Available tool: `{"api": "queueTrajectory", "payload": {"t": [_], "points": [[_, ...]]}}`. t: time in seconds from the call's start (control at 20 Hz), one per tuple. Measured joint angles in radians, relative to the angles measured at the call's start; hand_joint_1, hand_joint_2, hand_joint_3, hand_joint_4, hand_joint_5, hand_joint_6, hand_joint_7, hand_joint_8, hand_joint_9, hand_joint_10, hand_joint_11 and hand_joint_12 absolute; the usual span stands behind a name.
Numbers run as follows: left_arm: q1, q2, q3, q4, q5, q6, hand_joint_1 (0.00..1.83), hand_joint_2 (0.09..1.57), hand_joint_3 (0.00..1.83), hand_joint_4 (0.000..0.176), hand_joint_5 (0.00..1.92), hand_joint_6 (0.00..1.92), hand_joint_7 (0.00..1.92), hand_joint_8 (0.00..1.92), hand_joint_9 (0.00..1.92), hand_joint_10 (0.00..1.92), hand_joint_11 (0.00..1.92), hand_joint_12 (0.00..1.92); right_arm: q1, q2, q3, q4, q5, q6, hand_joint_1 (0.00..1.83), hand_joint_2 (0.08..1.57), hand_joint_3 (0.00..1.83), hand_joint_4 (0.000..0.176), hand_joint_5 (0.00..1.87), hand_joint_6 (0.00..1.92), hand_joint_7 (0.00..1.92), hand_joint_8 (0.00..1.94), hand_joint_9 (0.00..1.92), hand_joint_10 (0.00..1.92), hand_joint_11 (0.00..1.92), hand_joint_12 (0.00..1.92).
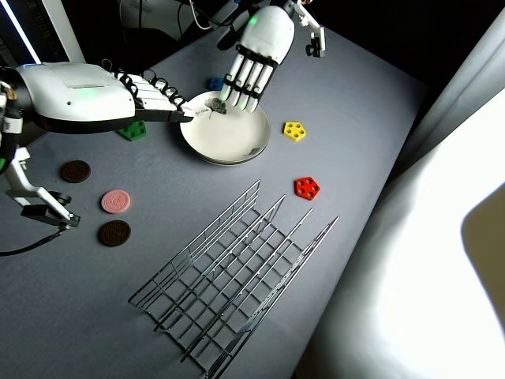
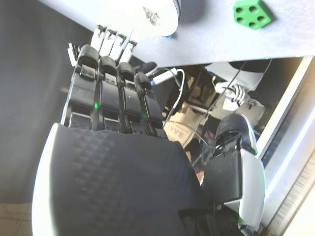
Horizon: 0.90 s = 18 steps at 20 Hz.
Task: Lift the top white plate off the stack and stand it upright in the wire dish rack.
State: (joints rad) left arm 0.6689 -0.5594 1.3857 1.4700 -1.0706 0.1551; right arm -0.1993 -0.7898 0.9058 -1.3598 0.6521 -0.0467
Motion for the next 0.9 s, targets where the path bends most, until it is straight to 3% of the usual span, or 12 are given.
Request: {"api": "queueTrajectory", "payload": {"t": [0.9], "points": [[0.024, -0.037, 0.016, 0.015, 0.058, 0.028, 0.03, 0.97, 0.0, 0.0, 0.09, 0.0, 0.09, 0.0, 0.1, 0.0, 0.05, 0.16, 0.011, -0.05, 0.07, -0.044, -0.036, -0.019, 0.05, 1.06, 0.0, 0.0, 0.09, 0.01, 0.11, 0.01, 0.12, 0.01, 0.14, 0.03]]}}
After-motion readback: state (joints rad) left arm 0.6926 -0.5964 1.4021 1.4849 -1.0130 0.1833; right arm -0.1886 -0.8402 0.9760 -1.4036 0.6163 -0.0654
